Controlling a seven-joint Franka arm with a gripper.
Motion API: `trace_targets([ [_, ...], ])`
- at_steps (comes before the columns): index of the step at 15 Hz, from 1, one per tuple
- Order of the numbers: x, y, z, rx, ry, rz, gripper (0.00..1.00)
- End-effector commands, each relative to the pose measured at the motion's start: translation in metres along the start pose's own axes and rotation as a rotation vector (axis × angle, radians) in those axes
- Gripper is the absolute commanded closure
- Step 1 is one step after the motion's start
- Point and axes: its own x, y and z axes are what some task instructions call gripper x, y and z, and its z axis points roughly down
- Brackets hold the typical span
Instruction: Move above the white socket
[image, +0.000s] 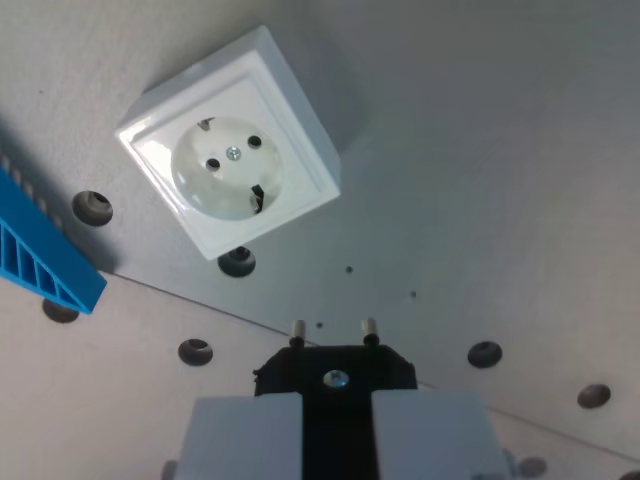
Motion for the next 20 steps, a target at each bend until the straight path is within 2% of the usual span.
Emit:
trace_targets([
  [1,0.0,-0.006,0.017,-0.034,0.107,-0.268,1.0],
  [10,0.006,-0.021,0.051,-0.073,0.095,-0.364,1.0],
  [20,0.008,-0.032,0.072,-0.078,0.103,-0.364,1.0],
])
